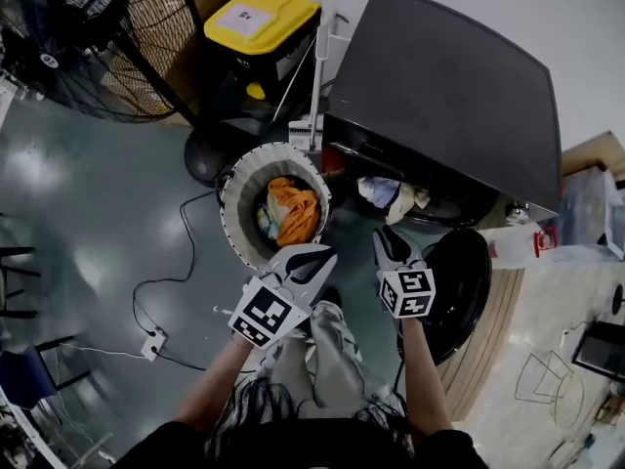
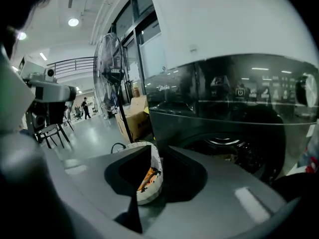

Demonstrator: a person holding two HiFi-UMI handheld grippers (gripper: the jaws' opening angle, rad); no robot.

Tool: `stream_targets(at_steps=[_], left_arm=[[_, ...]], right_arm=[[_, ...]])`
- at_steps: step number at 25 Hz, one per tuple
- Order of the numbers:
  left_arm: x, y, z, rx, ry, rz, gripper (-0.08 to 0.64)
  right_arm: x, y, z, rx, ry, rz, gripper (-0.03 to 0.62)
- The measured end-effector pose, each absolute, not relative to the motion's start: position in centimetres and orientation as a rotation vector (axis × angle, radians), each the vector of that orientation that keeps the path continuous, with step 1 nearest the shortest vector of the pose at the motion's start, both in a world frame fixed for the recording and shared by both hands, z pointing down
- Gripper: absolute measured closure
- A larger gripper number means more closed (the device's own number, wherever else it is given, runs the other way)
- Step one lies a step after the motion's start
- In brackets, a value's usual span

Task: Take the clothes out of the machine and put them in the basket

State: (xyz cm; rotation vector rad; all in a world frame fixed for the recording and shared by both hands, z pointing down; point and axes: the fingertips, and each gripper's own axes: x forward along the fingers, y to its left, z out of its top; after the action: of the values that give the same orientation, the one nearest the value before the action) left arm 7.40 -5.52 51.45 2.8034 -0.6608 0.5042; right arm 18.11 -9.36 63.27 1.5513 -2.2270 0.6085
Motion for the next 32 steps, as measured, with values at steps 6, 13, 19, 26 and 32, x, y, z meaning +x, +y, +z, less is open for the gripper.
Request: stream_targets(at_steps=[6, 13, 19, 26, 32], left_arm=[[8.1, -8.5, 55.8, 2.836, -0.72, 0.537, 0.56], [10.0, -10.6, 61.0, 2.845, -0.751, 0.49, 0.56], [11.8, -11.1, 65.3, 2.838, -0.715, 0.508, 0.56], [11.0, -11.1, 68.3, 2.803, -0.716, 0.572, 0.56], [9.6, -11.4, 69.0, 2.772, -0.734, 0.605, 0.56]], right_arm=[[19.1, -13.1, 69.8, 1.515, -2.193, 0.565, 0.476], [21.0, -18.3, 77.2, 1.514, -2.158, 0.54, 0.437], [22.2, -20.8, 84.5, 1.407, -2.082, 0.559, 0.386], [22.3, -22.4, 90.3, 1.264, -1.985, 0.565, 0.348], [23.0, -23.3, 91.6, 1.417, -1.925, 0.801, 0.53]])
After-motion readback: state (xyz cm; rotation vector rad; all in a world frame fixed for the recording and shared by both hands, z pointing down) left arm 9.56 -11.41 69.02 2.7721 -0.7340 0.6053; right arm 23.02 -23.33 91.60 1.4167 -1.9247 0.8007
